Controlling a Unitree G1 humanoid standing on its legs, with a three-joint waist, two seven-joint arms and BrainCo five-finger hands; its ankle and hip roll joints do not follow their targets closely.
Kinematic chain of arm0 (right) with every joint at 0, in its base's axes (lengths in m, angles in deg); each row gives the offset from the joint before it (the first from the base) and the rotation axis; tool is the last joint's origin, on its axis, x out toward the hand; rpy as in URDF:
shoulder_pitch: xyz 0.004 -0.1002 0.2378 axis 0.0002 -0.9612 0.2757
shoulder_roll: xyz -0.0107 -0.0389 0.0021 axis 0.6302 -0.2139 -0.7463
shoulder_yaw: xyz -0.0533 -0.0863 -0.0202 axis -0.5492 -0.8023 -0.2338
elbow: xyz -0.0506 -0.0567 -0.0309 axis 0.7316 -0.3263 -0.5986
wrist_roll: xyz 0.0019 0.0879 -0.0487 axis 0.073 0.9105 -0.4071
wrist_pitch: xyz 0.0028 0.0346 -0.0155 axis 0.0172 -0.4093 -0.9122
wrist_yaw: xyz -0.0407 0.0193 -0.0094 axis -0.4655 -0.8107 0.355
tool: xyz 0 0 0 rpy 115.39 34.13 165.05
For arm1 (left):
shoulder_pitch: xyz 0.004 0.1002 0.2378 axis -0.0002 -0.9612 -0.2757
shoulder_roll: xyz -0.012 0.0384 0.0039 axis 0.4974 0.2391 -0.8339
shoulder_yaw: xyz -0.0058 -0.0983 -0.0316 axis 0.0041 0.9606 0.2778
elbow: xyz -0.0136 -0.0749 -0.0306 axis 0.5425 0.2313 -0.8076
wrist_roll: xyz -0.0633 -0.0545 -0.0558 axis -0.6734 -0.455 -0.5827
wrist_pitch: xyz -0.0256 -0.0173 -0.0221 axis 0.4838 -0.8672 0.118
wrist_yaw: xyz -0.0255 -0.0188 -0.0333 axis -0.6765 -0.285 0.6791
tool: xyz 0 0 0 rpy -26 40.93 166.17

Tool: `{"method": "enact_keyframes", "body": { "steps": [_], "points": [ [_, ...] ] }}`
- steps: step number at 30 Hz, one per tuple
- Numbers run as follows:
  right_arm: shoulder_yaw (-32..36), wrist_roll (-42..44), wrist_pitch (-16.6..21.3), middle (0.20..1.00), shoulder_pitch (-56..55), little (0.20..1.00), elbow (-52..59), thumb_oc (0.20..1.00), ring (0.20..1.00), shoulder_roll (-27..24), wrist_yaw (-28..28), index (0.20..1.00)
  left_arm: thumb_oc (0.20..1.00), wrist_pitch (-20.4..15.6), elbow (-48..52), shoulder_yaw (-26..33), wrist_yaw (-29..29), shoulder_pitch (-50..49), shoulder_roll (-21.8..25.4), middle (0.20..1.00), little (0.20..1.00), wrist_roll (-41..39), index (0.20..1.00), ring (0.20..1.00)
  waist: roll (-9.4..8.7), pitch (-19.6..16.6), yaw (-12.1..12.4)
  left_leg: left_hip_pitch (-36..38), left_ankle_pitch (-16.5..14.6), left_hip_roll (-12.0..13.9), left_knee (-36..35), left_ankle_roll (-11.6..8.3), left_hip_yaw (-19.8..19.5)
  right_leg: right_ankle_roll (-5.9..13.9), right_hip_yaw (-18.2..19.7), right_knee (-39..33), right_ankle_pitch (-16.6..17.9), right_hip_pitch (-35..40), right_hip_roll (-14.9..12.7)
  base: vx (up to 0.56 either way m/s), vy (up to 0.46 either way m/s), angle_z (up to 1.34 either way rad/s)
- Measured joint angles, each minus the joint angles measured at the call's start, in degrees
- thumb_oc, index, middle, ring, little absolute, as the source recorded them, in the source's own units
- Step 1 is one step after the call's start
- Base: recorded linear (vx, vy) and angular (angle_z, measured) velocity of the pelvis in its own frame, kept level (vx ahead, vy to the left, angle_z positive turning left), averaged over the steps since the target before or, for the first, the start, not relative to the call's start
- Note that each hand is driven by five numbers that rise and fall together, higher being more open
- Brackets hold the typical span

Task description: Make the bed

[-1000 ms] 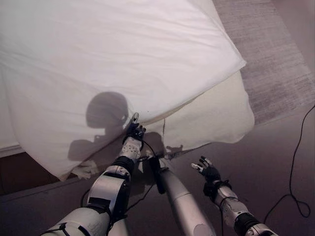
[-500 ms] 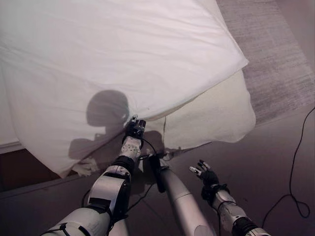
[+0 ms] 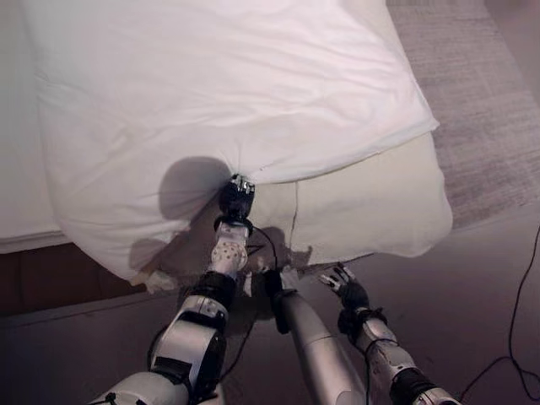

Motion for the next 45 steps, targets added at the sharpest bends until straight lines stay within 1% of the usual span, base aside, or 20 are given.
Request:
{"method": "enact_keyframes", "body": {
  "steps": [1,2,4,5,9,13,16,17,20,21,22,23,24,25,27,31,33,35,38,45],
  "points": [
    [-1.0,1.1,0.0,1.000,-0.3,1.000,0.5,1.000,1.000,-0.3,-0.4,1.000,0.200,-0.2,1.4,-0.4,-0.2,-0.5,0.0,0.200,0.200,-0.6,0.200,0.200,0.08,0.2,0.4,0.3,0.1,-0.1,-0.3,0.07,0.0,0.07,0.0,-0.1,0.0,0.1,-0.3,-0.03,0.048,0.04],
    [-2.2,2.1,0.2,1.000,0.3,1.000,2.1,1.000,1.000,-1.2,-1.5,1.000,0.200,-0.5,4.6,-2.2,-0.7,-1.8,0.0,0.200,0.200,-1.6,0.200,0.200,0.69,0.7,0.9,0.5,0.7,-0.4,-1.2,0.32,0.1,0.31,0.0,-0.6,0.1,0.2,-0.4,-0.02,0.043,0.05],
    [-3.1,4.1,0.2,1.000,1.2,1.000,2.1,1.000,1.000,-1.2,-3.1,1.000,0.200,-0.7,6.0,-2.4,-1.3,-2.2,-0.7,0.200,0.200,-1.9,0.200,0.200,1.23,1.2,1.3,0.7,1.1,-0.6,-1.6,0.39,-0.1,0.45,0.0,-0.9,0.4,0.4,-0.5,-0.02,0.032,0.07],
    [-3.7,6.2,0.2,1.000,2.5,1.000,2.2,1.000,1.000,-0.6,-4.4,1.000,0.200,-1.2,8.1,-2.7,-1.4,-2.8,-0.7,0.200,0.200,-2.3,0.200,0.200,1.21,2.2,1.1,1.6,1.2,-0.7,-1.9,0.31,-0.1,0.37,0.0,-1.1,0.5,1.2,-0.6,-0.01,0.019,0.05],
    [-4.4,13.6,0.3,1.000,6.7,1.000,2.2,1.000,1.000,1.4,-8.4,1.000,0.200,-2.3,12.6,-4.2,-1.5,-3.5,-1.0,0.200,0.200,-2.4,0.200,0.200,1.85,4.2,2.9,2.5,1.4,-0.9,-2.6,0.41,-0.3,0.49,-0.2,-1.4,0.6,2.4,-0.8,0.00,0.010,0.03],
    [-5.5,26.7,-0.9,1.000,12.5,1.000,1.3,1.000,1.000,3.2,-14.5,1.000,0.200,-4.7,18.0,-6.0,-1.3,-3.6,-1.3,0.200,0.200,-2.4,0.200,0.200,2.58,6.5,4.1,3.6,2.0,-1.3,-3.4,0.27,-1.4,0.18,-1.3,-1.8,0.8,3.9,-1.2,0.01,0.015,0.13],
    [-5.0,32.3,-1.5,1.000,15.7,1.000,1.2,1.000,1.000,4.6,-16.2,1.000,0.200,-6.6,20.2,-6.7,-0.2,-3.5,-2.1,0.200,0.200,-2.3,0.200,0.200,2.85,6.8,4.5,3.7,2.9,-1.7,-4.0,0.22,-1.9,0.11,-1.7,-1.9,0.7,3.9,-1.6,0.01,0.013,0.16],
    [-4.7,35.8,-1.7,1.000,17.8,1.000,1.7,1.000,1.000,5.5,-16.9,1.000,0.200,-8.0,21.2,-6.9,1.0,-3.3,-2.0,0.200,0.200,-2.3,0.200,0.200,3.11,7.2,5.5,3.8,3.0,-1.8,-4.0,0.19,-2.5,0.16,-1.9,-1.9,0.6,4.3,-1.6,0.01,0.015,0.17],
    [-3.0,43.3,-1.8,1.000,20.9,1.000,2.5,1.000,1.000,6.9,-17.3,1.000,0.200,-10.6,23.5,-7.1,4.4,-3.6,-2.5,0.200,0.200,-2.2,0.200,0.200,4.19,8.0,6.3,3.8,3.3,-2.1,-4.2,0.28,-3.3,0.20,-2.4,-1.9,0.6,4.8,-1.8,0.01,0.016,0.16],
    [-3.0,44.2,-1.8,1.000,21.4,1.000,2.6,1.000,1.000,7.0,-17.5,1.000,0.200,-11.2,23.8,-7.2,5.0,-3.7,-2.6,0.200,0.200,-2.2,0.200,0.200,4.28,8.0,6.1,3.9,3.3,-2.2,-4.4,0.31,-3.3,0.22,-2.4,-1.9,0.5,4.7,-1.9,0.01,0.026,0.09],
    [-2.9,45.2,-1.7,1.000,22.4,1.000,2.8,1.000,1.000,7.0,-17.7,1.000,0.200,-11.7,24.1,-7.0,5.5,-3.7,-2.7,0.200,0.200,-2.2,0.200,0.200,4.50,8.2,6.9,3.9,3.3,-2.2,-4.5,0.34,-3.4,0.32,-2.6,-1.9,0.5,4.8,-2.0,0.01,0.030,0.11],
    [-1.4,47.8,-1.5,1.000,22.6,1.000,4.8,1.000,1.000,6.7,-17.7,1.000,0.200,-12.6,24.8,-7.0,7.0,-3.8,-3.0,0.200,0.200,-2.1,0.200,0.200,4.93,8.4,7.5,3.9,3.6,-2.5,-4.8,0.40,-3.7,0.34,-2.8,-1.7,0.4,4.8,-2.2,0.01,0.023,0.14],
    [-0.7,48.5,-1.3,1.000,22.9,1.000,5.4,1.000,1.000,6.8,-17.7,1.000,0.200,-13.1,25.2,-7.0,7.6,-3.9,-3.3,0.200,0.200,-2.1,0.200,0.200,5.16,8.6,7.4,3.8,3.7,-2.6,-4.8,0.47,-3.9,0.29,-3.1,-1.7,0.3,4.8,-2.3,0.01,0.019,0.19],
    [0.9,50.7,-0.3,1.000,23.9,1.000,6.5,1.000,1.000,6.9,-17.5,1.000,0.200,-14.1,26.2,-6.7,9.7,-4.4,-3.2,0.200,0.200,-1.5,0.200,0.200,5.56,8.8,7.6,3.7,3.8,-3.0,-4.9,0.49,-4.6,0.53,-3.4,-1.5,0.0,4.8,-2.5,0.01,0.014,0.16],
    [2.6,52.5,1.1,1.000,24.8,1.000,8.3,1.000,1.000,6.6,-16.9,1.000,0.200,-15.7,26.9,-5.8,12.3,-4.7,-3.1,0.200,0.200,-1.2,0.200,0.200,5.81,9.0,7.9,3.5,4.0,-3.0,-5.0,0.50,-4.8,0.63,-3.5,-1.5,-0.1,4.8,-2.5,0.01,0.018,0.12],
    [7.3,54.9,4.1,1.000,25.4,1.000,13.7,1.000,1.000,6.3,-16.3,1.000,0.200,-16.5,28.2,-4.5,18.2,-6.0,-3.5,0.200,0.200,4.5,0.200,0.200,6.80,9.5,8.6,3.3,4.4,-3.3,-5.5,0.26,-5.4,0.46,-3.9,-1.4,-0.3,4.6,-2.8,0.01,0.027,0.09],
    [7.5,55.0,5.2,1.000,25.8,1.000,14.2,1.000,1.000,6.5,-16.3,1.000,0.200,-16.9,29.2,-4.3,19.5,-6.1,-3.9,0.200,0.200,5.2,0.200,0.200,6.80,9.5,8.8,3.3,4.9,-3.5,-5.8,0.16,-5.7,0.27,-3.9,-1.3,-0.3,4.4,-2.9,0.01,0.036,0.09],
    [8.8,55.5,6.5,1.000,25.7,1.000,16.0,1.000,1.000,6.3,-15.5,1.000,0.200,-16.9,30.4,-3.4,22.5,-6.2,-4.0,0.200,0.200,7.5,0.200,0.200,7.46,9.9,9.0,3.0,4.9,-3.7,-5.8,0.12,-6.2,0.12,-4.5,-1.1,-0.6,4.2,-3.2,0.00,0.016,0.10],
    [10.2,55.5,7.4,1.000,25.8,1.000,17.5,1.000,1.000,6.3,-15.3,1.000,0.200,-16.9,31.5,-2.8,24.8,-5.9,-3.9,0.200,0.200,9.6,0.200,0.200,7.71,10.0,9.1,2.3,4.9,-3.8,-5.6,0.11,-6.2,0.07,-4.7,-0.9,-0.7,3.6,-3.3,0.01,0.005,0.03],
    [13.5,55.5,8.8,1.000,25.8,1.000,17.5,1.000,1.000,4.8,-13.9,1.000,0.200,-16.9,33.2,1.2,29.8,-5.4,-3.7,0.200,0.200,12.1,0.200,0.200,7.97,10.2,9.1,1.6,4.9,-3.9,-5.3,0.12,-6.1,0.12,-4.4,0.0,-1.0,2.6,-3.4,0.00,0.000,0.00]
  ]
}}
